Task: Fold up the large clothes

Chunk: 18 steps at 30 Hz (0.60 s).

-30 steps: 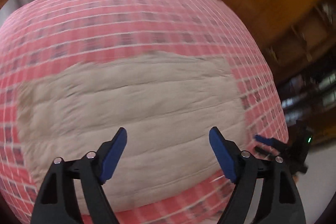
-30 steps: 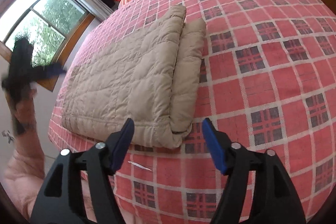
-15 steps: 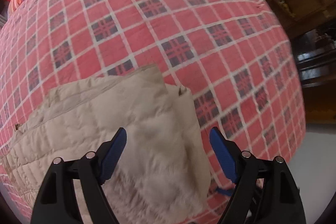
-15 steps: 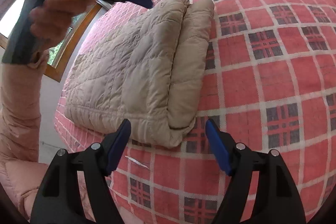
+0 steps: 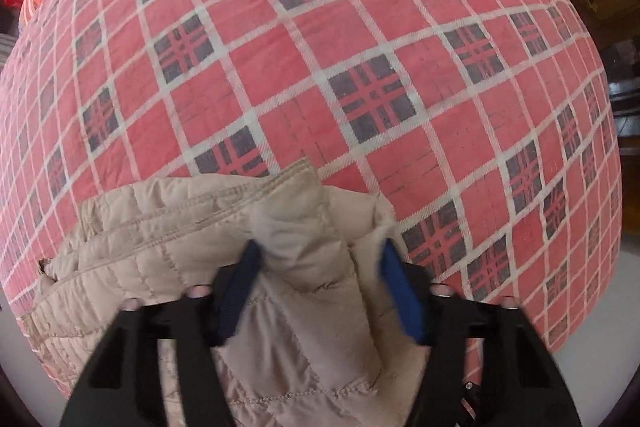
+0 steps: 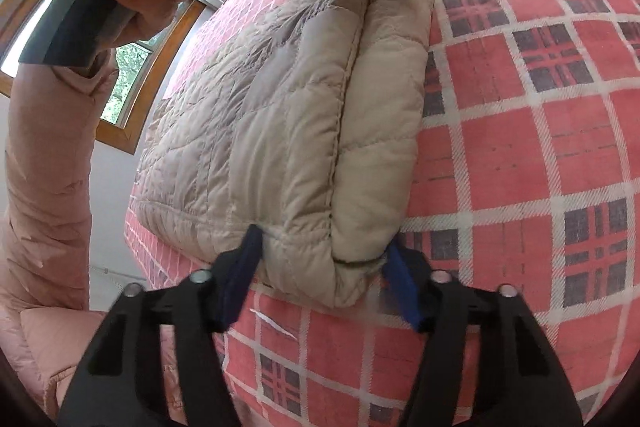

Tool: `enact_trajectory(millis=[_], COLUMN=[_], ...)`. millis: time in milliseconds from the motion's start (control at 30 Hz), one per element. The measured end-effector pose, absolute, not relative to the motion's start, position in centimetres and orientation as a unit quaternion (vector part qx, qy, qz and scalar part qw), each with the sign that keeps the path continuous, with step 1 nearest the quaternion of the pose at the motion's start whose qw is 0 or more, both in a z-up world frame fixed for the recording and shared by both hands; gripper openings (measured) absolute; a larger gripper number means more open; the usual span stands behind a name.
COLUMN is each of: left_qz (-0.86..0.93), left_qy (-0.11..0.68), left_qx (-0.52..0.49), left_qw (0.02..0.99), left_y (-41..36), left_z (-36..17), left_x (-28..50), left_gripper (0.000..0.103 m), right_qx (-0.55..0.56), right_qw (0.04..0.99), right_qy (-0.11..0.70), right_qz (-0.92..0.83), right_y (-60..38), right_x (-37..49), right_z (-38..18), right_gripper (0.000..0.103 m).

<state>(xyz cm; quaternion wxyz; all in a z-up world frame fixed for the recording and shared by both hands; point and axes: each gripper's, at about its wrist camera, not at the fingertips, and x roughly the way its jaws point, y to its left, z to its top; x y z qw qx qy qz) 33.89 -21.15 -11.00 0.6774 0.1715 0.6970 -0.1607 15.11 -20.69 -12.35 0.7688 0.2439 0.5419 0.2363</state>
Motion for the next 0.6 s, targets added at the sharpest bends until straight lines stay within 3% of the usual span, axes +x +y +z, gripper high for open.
enact_trajectory(millis=[100,167,333,600], left_qz=[-0.173,-0.177,-0.206,-0.242], left_qy=[0.696,0.696,0.669,0.617], left_qx=[0.161,0.145,0.112,0.041], left_qw=[0.678,0.680,0.705,0.748], left_y=[-20.9,-20.3,-17.5,-10.3], left_z=[-10.3,-9.5,-5.1,2.7], left_x=[33.6,33.5,32.8,32.0], left_gripper=[0.025,0.015,0.011,0.011], right_qx=[0.244,0.240,0.223,0.175], right_qw=[0.774,0.780,0.797,0.819], right_qy=[0.534,0.528,0.510,0.480], right_qz=[0.236,0.235,0.235,0.262], right_y=[-20.4,-20.1,-19.0,-15.7], right_x=[14.9,14.7,14.4,14.2], right_z=[-11.7,-10.9,-8.5,-3.0], right_gripper=[0.039,0.032,0.025,0.023])
